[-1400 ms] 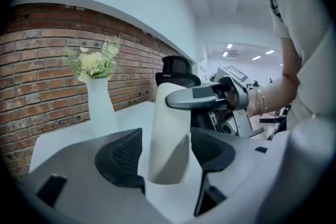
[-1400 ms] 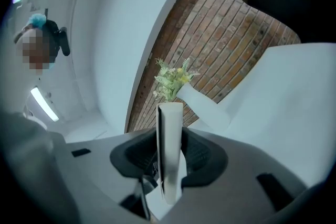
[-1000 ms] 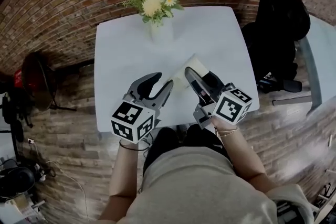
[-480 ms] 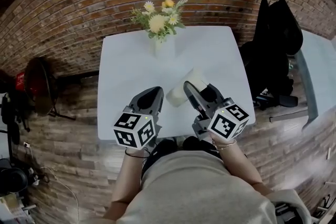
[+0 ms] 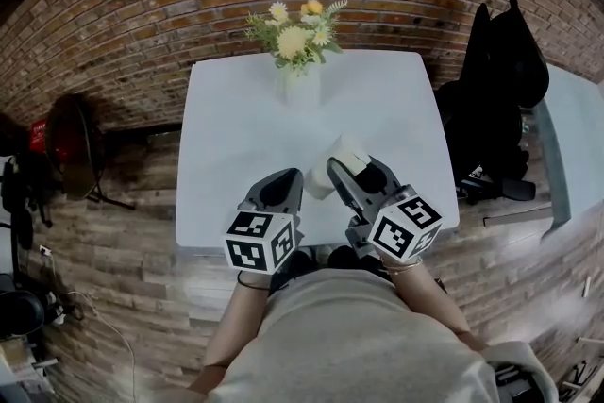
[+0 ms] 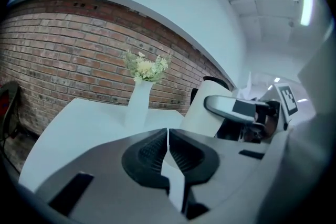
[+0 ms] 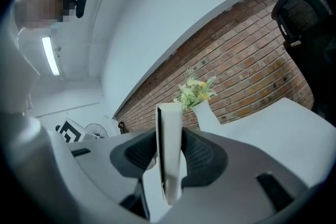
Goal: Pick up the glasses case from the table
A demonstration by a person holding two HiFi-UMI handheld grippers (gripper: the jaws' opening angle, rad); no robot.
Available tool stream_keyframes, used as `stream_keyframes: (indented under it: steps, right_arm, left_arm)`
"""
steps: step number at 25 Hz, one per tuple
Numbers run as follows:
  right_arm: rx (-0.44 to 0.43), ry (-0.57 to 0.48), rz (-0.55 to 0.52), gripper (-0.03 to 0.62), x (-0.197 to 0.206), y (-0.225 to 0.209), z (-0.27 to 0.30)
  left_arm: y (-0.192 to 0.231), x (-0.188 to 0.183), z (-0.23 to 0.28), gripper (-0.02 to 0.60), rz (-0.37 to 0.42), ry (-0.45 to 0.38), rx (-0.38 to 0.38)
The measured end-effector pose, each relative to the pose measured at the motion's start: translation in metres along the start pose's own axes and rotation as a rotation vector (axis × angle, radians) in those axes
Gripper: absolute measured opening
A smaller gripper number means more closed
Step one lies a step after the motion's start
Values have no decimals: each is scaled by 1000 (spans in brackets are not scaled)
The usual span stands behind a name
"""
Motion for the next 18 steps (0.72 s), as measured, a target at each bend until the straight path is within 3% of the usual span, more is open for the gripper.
stream_keyframes:
  steps: [6, 18]
  right_arm:
    - [17, 15, -17, 141, 8, 2, 1]
    - [32, 39, -12, 141, 19, -1, -2]
  left_arm:
    - [7, 7, 0, 9, -3, 35, -42]
    - [6, 9, -2, 8, -9, 39, -43]
Point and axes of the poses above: the fingertips, and each gripper's own axes: z forward along the fingers, y to its left, x out of its underside, the point moved 5 cm from there along -z, backward along the fingers, and after that the axes turned 4 degrees about -z, right-handed, at the moved point
